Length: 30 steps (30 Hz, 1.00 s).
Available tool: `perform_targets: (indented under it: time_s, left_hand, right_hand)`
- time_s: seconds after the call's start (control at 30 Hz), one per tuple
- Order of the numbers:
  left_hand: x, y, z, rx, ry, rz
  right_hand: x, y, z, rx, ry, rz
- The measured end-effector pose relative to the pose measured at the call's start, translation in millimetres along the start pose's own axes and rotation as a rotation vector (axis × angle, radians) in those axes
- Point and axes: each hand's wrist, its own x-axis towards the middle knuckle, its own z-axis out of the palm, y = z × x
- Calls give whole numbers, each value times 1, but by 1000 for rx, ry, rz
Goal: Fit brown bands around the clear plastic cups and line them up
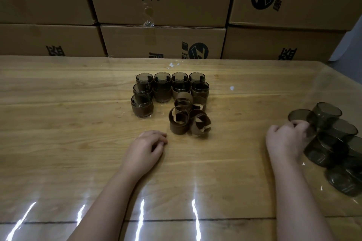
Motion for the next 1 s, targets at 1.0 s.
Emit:
perform_targets:
  time_s: [1.0]
  left_hand:
    - [20, 44, 27, -1422, -58, -273]
  right_hand:
    - [-92, -86, -12, 1632, -1039, -258]
